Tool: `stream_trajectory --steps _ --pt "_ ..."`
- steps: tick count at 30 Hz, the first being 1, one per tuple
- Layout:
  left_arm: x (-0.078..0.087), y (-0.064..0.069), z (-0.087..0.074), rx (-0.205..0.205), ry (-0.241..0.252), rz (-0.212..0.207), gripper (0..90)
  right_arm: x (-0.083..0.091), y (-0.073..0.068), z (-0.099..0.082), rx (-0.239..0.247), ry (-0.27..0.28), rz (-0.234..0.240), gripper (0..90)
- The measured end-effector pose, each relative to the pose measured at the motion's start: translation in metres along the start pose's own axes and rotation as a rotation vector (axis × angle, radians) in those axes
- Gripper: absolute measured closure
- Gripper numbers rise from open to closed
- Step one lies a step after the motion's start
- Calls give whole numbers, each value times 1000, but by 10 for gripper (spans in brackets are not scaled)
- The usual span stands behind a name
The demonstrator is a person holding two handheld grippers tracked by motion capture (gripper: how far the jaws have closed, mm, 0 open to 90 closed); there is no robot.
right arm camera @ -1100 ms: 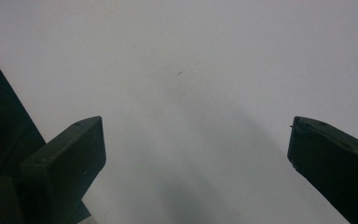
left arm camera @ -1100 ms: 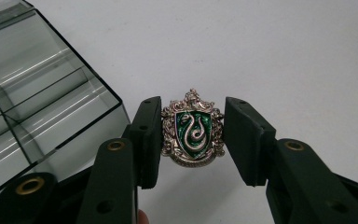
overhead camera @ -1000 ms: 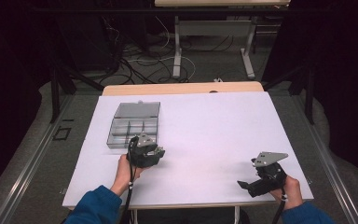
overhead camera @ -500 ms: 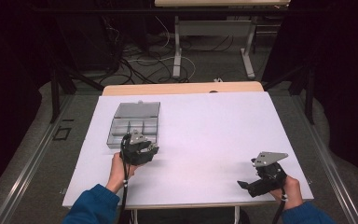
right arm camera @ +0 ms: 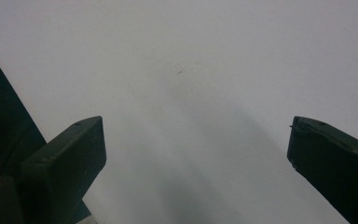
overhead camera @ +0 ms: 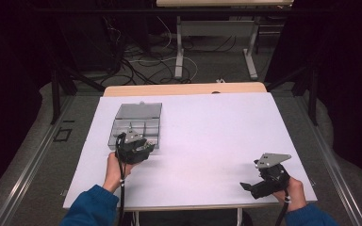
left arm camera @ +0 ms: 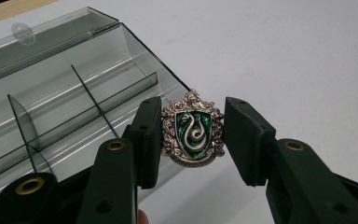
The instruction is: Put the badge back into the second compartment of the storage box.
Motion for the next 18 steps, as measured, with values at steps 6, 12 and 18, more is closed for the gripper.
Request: stream_trajectory --steps 6,12,18 --pt "4 -7 0 16 -6 8 585 0 0 0 -1 3 -6 40" --pt "6 -15 1 23 4 22 585 -1 1 1 3 14 -10 40" --pt "9 -21 1 38 7 41 585 -1 1 1 5 12 -8 40"
Point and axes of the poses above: each handheld gripper's, and its own axes: x roughly backward along the jaws, z roughly out of its top, y roughly to its right, the point moved 10 cm from there along -x, roughly forward along the jaws, and after that the axes turned 1 degree about z, right-handed, at the moved point
